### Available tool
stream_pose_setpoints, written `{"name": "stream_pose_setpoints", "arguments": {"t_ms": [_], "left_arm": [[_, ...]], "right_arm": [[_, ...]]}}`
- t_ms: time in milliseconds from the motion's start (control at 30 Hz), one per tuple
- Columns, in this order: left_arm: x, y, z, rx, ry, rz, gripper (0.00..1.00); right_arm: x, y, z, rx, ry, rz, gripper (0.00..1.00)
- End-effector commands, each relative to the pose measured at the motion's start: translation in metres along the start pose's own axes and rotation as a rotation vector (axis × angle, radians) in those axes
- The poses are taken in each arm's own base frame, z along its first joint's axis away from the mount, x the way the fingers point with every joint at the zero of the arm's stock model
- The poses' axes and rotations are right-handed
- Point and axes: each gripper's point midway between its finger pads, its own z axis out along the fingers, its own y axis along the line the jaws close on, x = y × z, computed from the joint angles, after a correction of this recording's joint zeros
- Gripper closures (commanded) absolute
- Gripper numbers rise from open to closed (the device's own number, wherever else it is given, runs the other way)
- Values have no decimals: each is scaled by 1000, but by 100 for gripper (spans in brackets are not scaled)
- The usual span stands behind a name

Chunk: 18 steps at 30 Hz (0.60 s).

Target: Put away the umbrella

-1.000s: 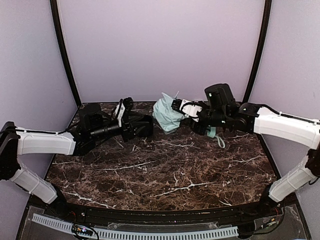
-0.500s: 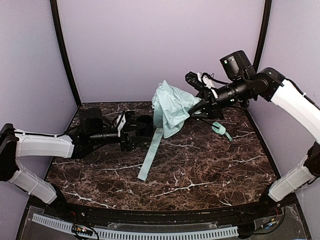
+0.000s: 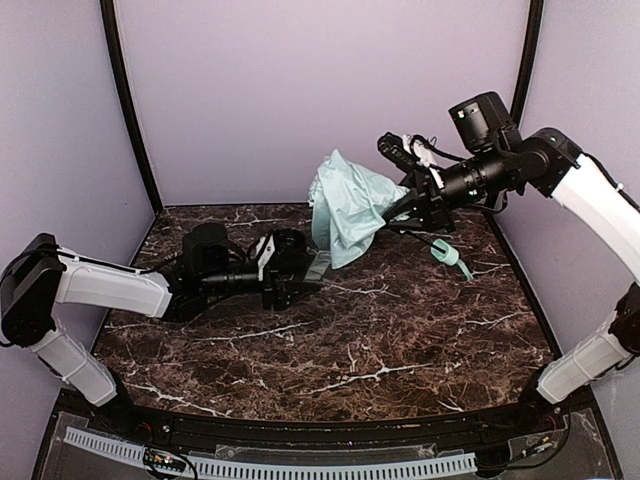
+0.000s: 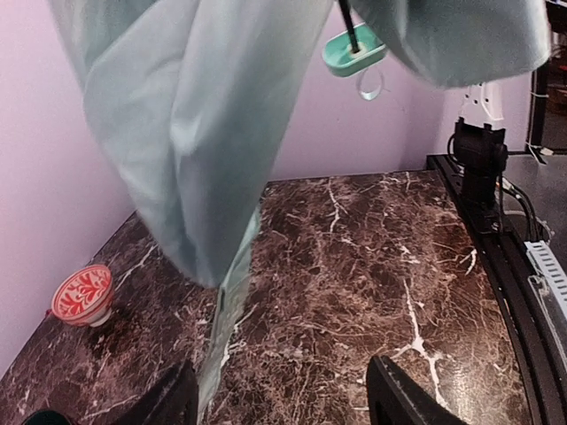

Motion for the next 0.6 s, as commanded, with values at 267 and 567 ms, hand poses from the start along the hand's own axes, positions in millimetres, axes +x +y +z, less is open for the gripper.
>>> {"name": "stream_pose_setpoints", "arguments": {"t_ms": [267,567], "left_arm": [[-30,38,-29,-242,22,-418,42],[-30,100,-21,-362,44,-1110,38]], "right_arm": [[-21,-54,-26,345,-17,-52,100],[-18,-81,-29,503,-15,-41,100]]}}
